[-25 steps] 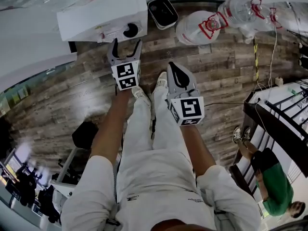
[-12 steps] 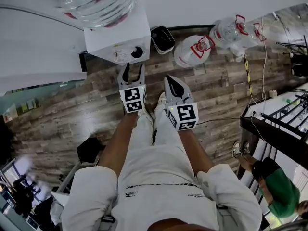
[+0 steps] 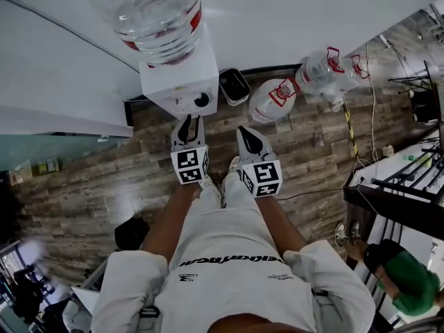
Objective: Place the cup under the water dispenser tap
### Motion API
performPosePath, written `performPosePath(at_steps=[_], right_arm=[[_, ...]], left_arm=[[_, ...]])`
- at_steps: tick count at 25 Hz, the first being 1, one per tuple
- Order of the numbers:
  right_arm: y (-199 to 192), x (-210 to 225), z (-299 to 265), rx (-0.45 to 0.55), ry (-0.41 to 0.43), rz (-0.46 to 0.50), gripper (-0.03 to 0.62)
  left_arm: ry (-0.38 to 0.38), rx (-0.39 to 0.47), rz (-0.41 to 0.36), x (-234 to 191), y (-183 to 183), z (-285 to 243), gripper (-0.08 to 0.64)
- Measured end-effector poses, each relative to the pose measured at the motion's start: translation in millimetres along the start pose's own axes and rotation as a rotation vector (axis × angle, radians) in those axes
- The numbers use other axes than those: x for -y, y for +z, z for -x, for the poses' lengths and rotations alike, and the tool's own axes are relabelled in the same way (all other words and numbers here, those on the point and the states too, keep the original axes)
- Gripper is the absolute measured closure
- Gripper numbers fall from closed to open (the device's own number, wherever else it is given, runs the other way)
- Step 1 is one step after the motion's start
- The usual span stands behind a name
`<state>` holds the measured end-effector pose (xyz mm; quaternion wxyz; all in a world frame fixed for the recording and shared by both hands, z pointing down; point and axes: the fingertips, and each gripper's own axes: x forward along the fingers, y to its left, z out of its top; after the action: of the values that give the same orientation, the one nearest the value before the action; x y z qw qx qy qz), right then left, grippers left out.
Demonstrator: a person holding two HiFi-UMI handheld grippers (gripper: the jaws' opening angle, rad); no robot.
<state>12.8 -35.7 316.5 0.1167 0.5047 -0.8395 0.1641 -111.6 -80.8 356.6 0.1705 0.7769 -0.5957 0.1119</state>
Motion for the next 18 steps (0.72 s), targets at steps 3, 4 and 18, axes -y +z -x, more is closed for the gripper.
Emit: performPosePath(at_steps=[3,4,18], right_arm=[[11.1,-6.3,8.2,0.010,0.008,-0.001,0.594],[15.1,-7.9,10.4,0.016,0.009,-0.001,0.594],[73.4,-22.6,32.6,0.123,0.028,0.024,0.594]], left_arm=[[-0.006,0.015,0.007,6.9,19.2,20.5,0.482],[-0.007,0.021,0.008,9.2,25.4,26.2,0.495],[-0.056,0.093,-0.023,41.1,81.0,76.2,0.561]])
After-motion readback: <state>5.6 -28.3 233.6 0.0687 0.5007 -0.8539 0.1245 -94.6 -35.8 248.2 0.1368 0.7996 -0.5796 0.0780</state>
